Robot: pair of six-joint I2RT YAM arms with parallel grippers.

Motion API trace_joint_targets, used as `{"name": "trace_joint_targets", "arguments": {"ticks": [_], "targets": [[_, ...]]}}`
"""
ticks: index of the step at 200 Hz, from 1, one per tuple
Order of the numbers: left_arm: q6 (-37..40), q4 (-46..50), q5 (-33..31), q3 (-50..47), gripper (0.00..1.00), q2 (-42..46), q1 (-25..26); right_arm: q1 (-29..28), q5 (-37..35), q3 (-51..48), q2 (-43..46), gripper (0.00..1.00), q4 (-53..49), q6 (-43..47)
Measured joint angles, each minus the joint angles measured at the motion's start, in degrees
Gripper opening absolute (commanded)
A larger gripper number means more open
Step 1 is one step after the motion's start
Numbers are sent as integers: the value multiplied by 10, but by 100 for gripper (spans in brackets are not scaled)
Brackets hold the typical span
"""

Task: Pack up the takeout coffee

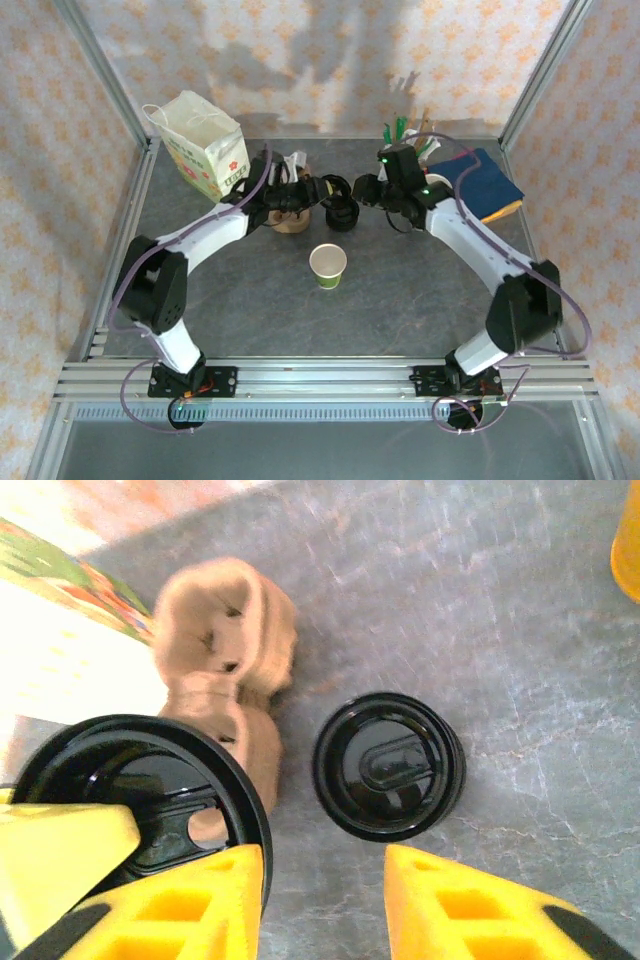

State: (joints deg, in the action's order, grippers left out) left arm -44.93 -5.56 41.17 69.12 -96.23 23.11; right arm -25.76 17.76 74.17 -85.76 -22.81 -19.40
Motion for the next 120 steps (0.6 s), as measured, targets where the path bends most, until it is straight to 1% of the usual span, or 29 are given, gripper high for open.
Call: {"name": "trace_joint_targets", "arguments": {"ticks": [16, 38, 53, 70, 89, 111, 120], "targets": [[1, 2, 0, -11, 17, 38, 0, 0, -8, -26, 59, 48, 27, 30], [9, 21, 3, -12, 21, 82, 0, 0, -19, -64, 129, 51, 78, 78], [14, 44, 6, -12, 21, 104, 0, 0, -21, -99, 172, 55, 127, 116], [14, 80, 11, -12, 21, 123, 0, 0, -12, -145, 217, 57, 181, 165], [12, 139, 19, -1, 21, 138, 0, 0, 6, -182, 255, 57, 222, 223], [-3, 192, 24, 13, 21, 157, -2, -8, 22, -194, 274, 58, 246, 299], [-14, 204, 27, 15, 21, 168, -4, -16, 34, -196, 279, 58, 250, 344]]}}
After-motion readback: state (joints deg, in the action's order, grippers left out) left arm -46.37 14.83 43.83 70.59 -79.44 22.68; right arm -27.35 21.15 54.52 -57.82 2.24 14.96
